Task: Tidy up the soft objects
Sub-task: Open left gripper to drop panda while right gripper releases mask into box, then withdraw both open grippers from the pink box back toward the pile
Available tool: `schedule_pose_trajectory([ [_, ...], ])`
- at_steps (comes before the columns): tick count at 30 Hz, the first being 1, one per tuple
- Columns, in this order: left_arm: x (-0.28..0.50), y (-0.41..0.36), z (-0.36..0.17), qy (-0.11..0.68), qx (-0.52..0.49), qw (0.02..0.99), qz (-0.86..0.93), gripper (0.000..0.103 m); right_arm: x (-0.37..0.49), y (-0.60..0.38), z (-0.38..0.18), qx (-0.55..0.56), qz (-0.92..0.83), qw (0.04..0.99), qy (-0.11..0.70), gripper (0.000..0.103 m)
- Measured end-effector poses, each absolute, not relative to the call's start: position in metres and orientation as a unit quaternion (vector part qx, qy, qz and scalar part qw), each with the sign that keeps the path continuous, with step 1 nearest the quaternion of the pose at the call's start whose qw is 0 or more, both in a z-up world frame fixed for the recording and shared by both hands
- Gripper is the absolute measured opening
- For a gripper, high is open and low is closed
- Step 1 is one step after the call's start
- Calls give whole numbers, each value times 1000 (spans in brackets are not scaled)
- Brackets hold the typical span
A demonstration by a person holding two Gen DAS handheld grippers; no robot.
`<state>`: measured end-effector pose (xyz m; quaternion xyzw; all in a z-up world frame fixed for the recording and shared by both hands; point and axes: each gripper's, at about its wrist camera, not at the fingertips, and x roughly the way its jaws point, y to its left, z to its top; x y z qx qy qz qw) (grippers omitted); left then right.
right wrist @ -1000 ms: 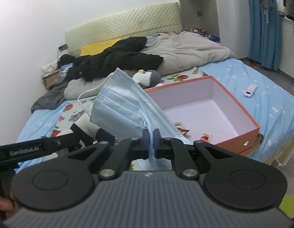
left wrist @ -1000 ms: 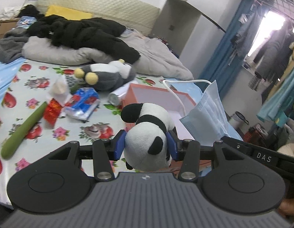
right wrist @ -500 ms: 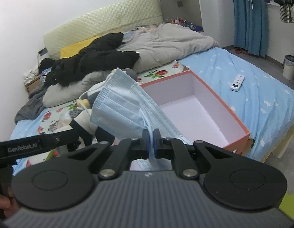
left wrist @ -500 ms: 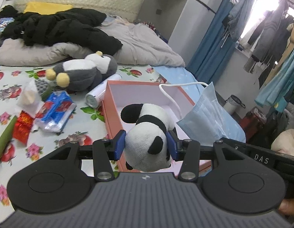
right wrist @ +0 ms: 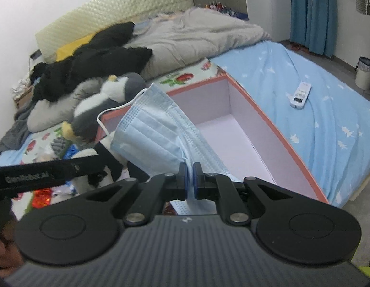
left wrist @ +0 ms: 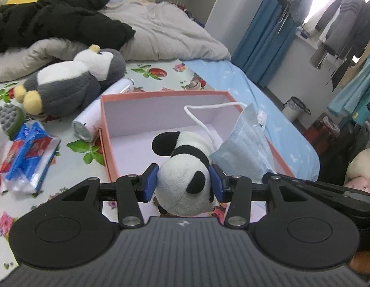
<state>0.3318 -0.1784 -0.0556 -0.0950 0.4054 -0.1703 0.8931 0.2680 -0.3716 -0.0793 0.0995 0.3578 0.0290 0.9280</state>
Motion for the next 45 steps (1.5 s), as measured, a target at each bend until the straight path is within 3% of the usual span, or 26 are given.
schedule_pose_trajectory([
  [12,366,-198,-95,437,-62,880,-175,53,314,-385,-132,121,36,902,412,14],
  [14,368,-199,-99,448,-63,872,-185,57,315,-387,-136,123,38,899,419,27],
  [16,366,-197,-98,449,-71,872,-182,62,313,-392,-141,133,37,894,427,55],
  [45,187,-138,26,345,-81,921,-164,62,173,-347,-36,94,68,939,324,56],
])
